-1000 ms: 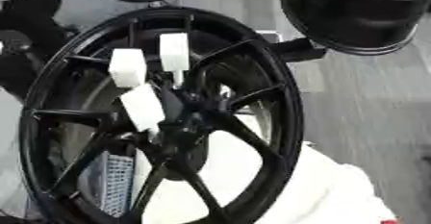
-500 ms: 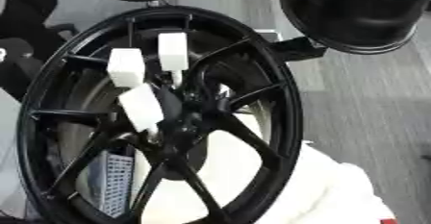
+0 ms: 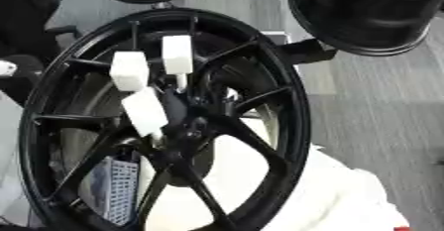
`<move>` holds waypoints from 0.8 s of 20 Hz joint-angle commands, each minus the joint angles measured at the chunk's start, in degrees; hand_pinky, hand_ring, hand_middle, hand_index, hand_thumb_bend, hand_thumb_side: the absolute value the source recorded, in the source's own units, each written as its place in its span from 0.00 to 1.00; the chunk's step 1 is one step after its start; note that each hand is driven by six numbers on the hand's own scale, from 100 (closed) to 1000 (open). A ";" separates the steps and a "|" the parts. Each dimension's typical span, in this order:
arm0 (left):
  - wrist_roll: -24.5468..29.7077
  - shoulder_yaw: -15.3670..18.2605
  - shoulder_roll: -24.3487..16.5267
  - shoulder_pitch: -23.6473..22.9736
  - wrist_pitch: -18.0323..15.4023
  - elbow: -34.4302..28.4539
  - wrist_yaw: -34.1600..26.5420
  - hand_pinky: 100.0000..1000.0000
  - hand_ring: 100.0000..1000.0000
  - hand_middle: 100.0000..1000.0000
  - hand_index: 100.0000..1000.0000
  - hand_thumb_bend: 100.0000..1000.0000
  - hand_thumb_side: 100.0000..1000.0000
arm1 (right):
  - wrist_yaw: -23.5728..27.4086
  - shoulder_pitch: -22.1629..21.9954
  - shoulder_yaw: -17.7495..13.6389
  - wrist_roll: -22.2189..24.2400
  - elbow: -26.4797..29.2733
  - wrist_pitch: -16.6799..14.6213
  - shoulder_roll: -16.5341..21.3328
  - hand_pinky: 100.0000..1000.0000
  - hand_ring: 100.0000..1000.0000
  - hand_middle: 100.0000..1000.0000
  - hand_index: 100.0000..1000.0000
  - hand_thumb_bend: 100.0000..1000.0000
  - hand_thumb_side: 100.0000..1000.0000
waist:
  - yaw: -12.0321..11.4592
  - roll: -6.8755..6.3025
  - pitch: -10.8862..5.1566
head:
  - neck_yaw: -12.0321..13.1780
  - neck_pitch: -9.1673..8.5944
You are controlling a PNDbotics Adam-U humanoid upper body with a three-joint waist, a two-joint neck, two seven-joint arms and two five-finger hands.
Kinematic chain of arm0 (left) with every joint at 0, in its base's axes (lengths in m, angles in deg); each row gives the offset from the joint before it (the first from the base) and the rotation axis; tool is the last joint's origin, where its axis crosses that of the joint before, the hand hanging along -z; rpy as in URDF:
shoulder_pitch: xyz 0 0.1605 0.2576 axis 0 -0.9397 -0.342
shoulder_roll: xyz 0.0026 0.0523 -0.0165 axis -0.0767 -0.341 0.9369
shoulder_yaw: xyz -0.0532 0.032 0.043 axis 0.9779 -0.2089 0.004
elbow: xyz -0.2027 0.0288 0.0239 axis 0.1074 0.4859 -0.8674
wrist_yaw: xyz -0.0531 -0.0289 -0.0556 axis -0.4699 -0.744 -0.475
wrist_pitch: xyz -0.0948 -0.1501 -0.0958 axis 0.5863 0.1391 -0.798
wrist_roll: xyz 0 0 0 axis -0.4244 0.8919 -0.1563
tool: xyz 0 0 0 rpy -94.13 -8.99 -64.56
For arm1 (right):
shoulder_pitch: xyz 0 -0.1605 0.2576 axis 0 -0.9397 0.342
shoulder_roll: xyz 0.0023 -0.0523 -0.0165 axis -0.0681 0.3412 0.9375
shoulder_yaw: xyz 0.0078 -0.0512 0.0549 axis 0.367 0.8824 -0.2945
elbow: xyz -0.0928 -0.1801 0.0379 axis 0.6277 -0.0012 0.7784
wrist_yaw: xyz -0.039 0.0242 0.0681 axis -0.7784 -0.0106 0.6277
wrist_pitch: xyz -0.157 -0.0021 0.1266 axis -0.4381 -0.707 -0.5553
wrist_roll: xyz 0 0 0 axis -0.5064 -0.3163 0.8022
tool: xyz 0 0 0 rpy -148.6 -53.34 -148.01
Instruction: Pull the pin out of the wheel hub.
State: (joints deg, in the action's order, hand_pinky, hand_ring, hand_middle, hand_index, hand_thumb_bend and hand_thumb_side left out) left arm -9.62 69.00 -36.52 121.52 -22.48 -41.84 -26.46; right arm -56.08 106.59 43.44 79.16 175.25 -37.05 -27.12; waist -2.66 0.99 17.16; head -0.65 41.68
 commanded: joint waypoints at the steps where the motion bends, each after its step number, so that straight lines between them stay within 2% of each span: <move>1: 0.69 -1.92 -2.52 1.97 0.19 -0.57 0.88 0.76 0.69 0.59 0.76 0.46 0.06 | -0.37 0.67 -0.43 0.28 0.67 -0.07 1.90 0.83 0.67 0.57 0.73 0.00 0.34 | 0.10 -0.26 -1.28 | 0.11 -0.81; 5: 1.45 -4.65 -1.91 4.52 1.47 -0.57 1.62 0.76 0.69 0.59 0.76 0.46 0.08 | -0.32 0.78 -0.26 0.37 0.67 -0.01 1.95 0.83 0.66 0.57 0.73 0.00 0.34 | 0.13 -0.55 -1.39 | 0.06 -0.83; 16: 4.52 -11.06 2.66 11.25 11.80 -0.57 2.32 0.76 0.70 0.61 0.78 0.49 0.13 | -0.34 0.73 -0.20 0.44 0.67 0.17 1.84 0.83 0.66 0.57 0.73 0.00 0.34 | 0.32 -0.71 -1.86 | -0.43 -0.32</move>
State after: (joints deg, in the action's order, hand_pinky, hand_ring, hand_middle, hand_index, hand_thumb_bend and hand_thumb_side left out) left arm -5.39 57.87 -33.23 131.82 -11.92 -41.86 -24.45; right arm -56.09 106.74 43.93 79.42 175.25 -36.81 -27.12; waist -2.40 0.34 16.57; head -0.87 41.69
